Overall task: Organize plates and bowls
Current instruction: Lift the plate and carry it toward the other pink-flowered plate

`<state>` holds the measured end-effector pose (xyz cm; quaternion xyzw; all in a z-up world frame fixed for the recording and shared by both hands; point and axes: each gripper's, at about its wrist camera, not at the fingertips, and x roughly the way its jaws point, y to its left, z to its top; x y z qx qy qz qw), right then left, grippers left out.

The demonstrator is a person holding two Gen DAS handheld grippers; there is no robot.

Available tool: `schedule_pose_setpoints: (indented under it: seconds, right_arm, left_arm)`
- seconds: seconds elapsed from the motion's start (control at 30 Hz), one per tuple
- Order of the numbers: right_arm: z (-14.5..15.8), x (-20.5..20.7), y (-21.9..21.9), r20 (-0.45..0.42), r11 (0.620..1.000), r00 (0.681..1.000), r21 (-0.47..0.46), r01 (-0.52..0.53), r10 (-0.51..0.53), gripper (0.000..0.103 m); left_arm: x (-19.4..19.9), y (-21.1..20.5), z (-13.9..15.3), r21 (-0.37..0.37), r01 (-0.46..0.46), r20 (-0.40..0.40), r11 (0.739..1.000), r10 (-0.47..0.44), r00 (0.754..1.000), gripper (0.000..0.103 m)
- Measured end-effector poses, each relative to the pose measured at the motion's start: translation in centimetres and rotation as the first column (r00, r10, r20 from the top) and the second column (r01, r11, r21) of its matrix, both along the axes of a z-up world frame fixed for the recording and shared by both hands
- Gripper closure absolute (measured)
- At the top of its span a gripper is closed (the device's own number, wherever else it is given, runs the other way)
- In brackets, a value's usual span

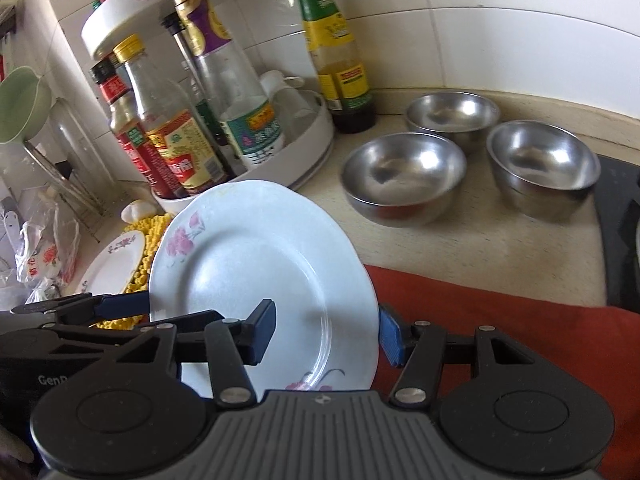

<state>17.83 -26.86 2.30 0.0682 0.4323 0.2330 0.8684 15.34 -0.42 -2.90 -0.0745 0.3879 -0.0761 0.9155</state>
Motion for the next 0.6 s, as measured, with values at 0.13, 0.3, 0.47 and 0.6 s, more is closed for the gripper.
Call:
schedule_pose_setpoints:
  seconds: [0.13,0.3,0.47,0.6]
  right_arm:
    - [-0.2,0.8,1.5,-0.005,1.0,1.0,0.007,-0.026,0.026,0.05]
    - [-0.6,2.1,3.4,-0.018,0.999,0.999,0.003,-0.037,0.037,0.051]
    - [-1.1,3.1,5.2,-0.025,0.999,0.999,-0.002,-0.04,0.04,0.051]
    - [-1.9,4.0,6.8,-0.033,0.999,0.998,-0.021,-0.047,0.047,0.052]
  left_arm:
    - [0.2,1.6,0.2,-0.003,-0.04,0.004,0.999,0.04,0.999,0.01]
    - [0.9,3.4,-0.3,-0.006,-0.077,-0.008,0.997,0.077,0.997,0.011]
    - [1.8,5.0,-0.6,0.0,-0.1,-0.015,0.995,0.1,0.995,0.011]
    - [2.6,6.2,-1.1,0.001,-0.116,-0.029,0.993,0.116,0.993,0.013]
